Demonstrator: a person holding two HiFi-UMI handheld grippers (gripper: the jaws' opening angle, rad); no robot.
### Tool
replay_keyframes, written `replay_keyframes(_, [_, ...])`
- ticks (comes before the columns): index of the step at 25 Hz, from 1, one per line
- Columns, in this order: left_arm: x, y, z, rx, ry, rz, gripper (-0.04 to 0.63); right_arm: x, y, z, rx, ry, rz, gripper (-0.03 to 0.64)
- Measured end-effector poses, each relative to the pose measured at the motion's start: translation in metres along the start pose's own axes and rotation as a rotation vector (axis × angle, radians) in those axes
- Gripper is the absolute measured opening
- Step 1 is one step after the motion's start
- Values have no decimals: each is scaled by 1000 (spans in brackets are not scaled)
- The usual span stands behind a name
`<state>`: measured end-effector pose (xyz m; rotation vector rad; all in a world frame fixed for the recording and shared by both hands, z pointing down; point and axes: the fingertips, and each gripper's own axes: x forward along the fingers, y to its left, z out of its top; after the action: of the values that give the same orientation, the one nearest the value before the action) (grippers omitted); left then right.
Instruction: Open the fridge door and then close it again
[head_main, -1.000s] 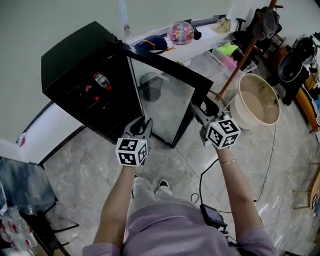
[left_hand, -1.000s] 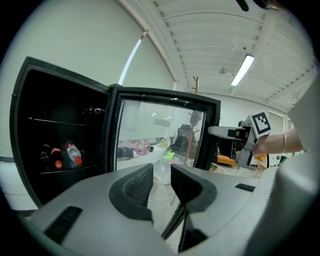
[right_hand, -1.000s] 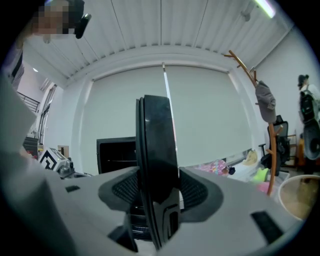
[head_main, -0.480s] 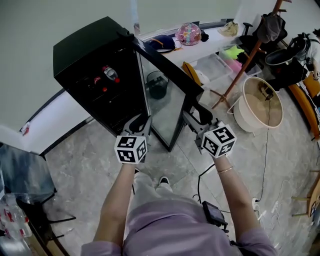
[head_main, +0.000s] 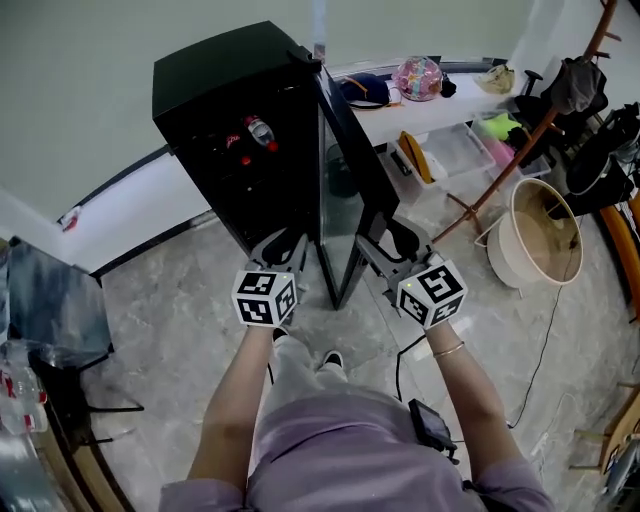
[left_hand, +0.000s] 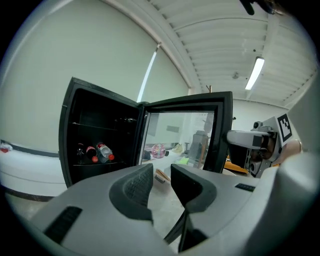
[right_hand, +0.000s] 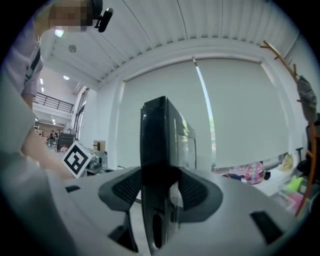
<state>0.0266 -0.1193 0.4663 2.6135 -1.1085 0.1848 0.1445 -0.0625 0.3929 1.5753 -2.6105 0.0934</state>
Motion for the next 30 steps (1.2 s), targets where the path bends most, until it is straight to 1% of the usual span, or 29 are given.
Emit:
replay_keyframes(6, [-26,23,-10,-26,-6,66,112,27,34,1,-21,1,75,252])
replay_keyframes(10, [-44,40,-16,-43,-10,102,110,45,53,3,-39,7,94,272])
replay_keyframes(13, [-55,48,-21,-54,-15,120,112,57,67,4,-40,10,108,272])
replay_keyframes(17, [-65,51,-28,-63,-18,116,112,73,83,4,-36,17,144,268])
replay_keyframes(25, [-75,43,-40,-47,-1,80,112,106,112,7,-18,14,234,247])
replay_keyframes(30, [-75,49,-40,-46,-3,87,110,129,128,9,-17,15,287,241])
